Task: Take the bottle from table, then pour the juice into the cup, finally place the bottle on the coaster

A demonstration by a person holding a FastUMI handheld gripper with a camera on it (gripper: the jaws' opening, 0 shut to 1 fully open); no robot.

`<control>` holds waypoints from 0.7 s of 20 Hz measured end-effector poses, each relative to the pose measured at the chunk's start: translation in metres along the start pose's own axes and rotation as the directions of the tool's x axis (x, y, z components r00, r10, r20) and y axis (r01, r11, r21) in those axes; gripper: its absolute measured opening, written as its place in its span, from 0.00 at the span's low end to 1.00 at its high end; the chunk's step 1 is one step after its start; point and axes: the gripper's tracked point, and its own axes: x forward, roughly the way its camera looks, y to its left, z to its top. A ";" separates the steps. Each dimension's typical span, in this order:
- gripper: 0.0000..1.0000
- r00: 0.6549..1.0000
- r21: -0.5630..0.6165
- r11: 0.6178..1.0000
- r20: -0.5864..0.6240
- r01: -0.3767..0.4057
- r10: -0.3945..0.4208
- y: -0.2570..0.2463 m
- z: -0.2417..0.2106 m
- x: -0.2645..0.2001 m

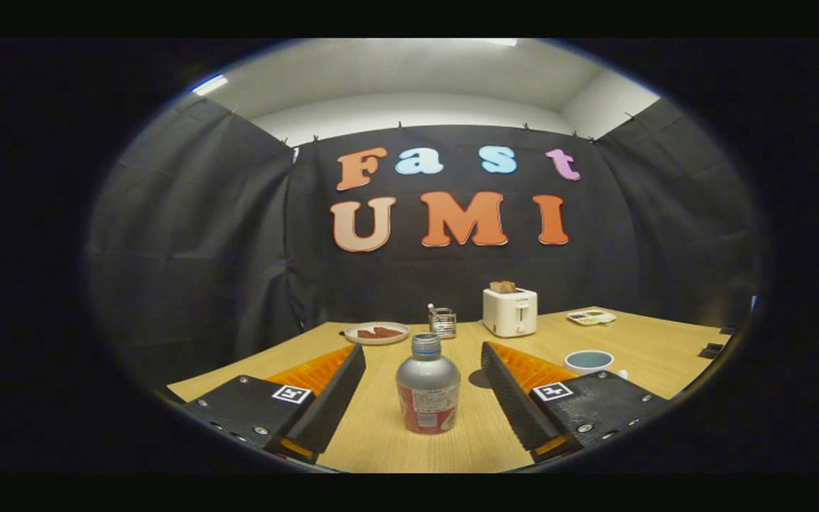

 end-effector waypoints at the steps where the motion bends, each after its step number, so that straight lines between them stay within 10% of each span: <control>1: 0.97 0.999 -0.029 0.999 -0.033 0.016 -0.016 -0.003 -0.014 0.004; 14: 0.97 0.974 -0.067 0.997 -0.227 -0.028 0.012 0.010 -0.096 0.033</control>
